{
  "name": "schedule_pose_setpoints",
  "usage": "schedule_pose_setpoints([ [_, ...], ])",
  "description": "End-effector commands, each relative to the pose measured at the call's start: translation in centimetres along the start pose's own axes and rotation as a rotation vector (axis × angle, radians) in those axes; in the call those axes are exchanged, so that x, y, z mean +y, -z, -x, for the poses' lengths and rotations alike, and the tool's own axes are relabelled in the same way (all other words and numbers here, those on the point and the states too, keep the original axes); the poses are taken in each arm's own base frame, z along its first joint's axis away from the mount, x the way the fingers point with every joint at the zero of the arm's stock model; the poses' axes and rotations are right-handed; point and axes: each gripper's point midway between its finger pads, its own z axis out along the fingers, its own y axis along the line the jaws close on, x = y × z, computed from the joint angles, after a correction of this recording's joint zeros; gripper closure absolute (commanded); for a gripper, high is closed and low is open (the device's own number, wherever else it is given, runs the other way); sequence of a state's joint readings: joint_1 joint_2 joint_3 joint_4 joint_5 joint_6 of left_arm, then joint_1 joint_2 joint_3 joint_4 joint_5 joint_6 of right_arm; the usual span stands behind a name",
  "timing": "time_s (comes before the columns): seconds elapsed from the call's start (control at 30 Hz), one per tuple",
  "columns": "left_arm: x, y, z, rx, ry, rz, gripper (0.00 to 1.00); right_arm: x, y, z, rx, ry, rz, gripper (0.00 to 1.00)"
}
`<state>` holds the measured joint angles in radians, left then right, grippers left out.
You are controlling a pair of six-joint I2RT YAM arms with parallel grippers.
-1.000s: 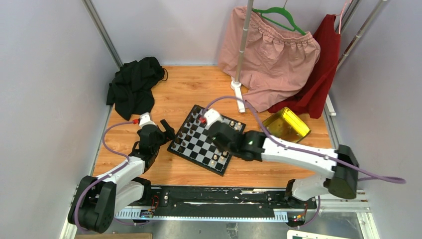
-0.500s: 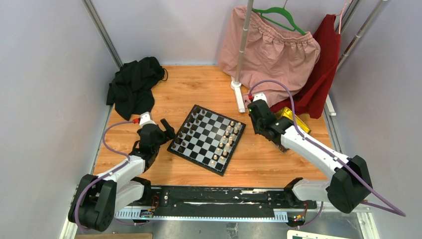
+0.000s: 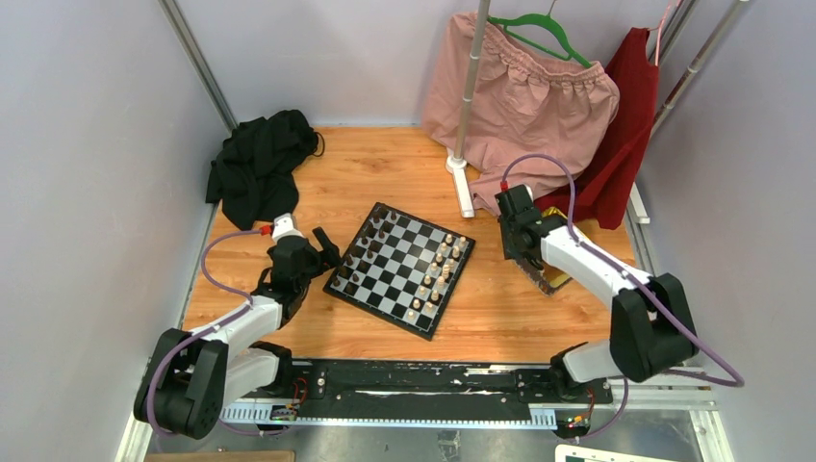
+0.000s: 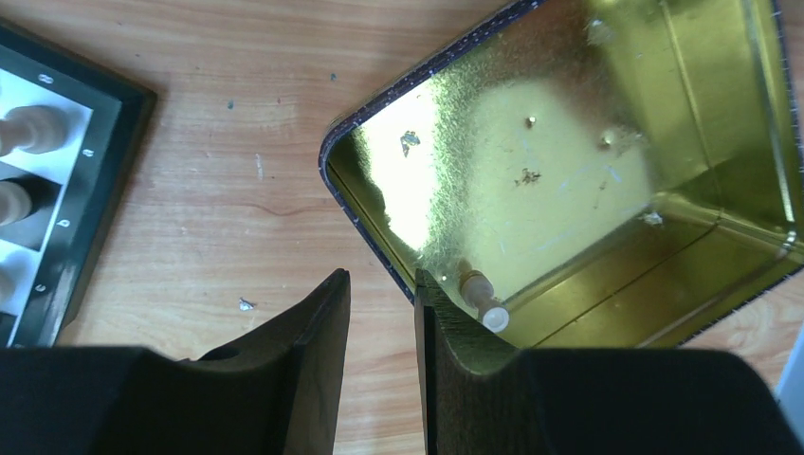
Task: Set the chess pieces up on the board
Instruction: Adjust the storage box at the center of the board.
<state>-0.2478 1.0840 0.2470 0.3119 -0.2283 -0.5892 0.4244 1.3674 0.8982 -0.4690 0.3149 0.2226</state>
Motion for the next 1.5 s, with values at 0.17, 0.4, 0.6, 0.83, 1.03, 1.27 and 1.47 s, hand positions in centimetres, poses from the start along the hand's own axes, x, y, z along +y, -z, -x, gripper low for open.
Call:
schedule_pose_setpoints([
  [0.17, -1.2, -0.1, 1.2, -0.030, -0.013, -0.034, 0.00, 0.0, -2.6, -2.2, 0.108, -0.057, 0.008, 0.65],
  [0.4, -1.3, -0.1, 1.2, -0.029, -0.014, -0.038, 0.00, 0.0, -3.9, -3.0, 0.131, -0.091, 0.006, 0.81],
  [0.6, -1.3, -0.3, 1.0, -0.017, -0.019, -0.039, 0.00, 0.2, -4.5, -2.7, 0.120, -0.132, 0.002, 0.94],
  [0.83, -1.4, -0.4, 0.9, -0.010, -0.025, -0.042, 0.00, 0.1, -5.8, -1.6, 0.089, -0.197, -0.027, 0.97],
  [1.03, -1.6, -0.3, 0.8, -0.010, -0.032, -0.047, 0.00, 0.1, -7.3, 0.7, 0.043, -0.295, -0.023, 0.97],
  [1.27, -1.7, -0.3, 0.9, -0.012, -0.036, -0.049, 0.00, 0.2, -8.4, 3.5, -0.001, -0.339, -0.008, 0.97],
  [1.47, -1.8, -0.3, 0.9, -0.013, -0.039, -0.050, 0.00, 0.6, -8.6, 5.3, -0.035, -0.361, 0.018, 0.96],
])
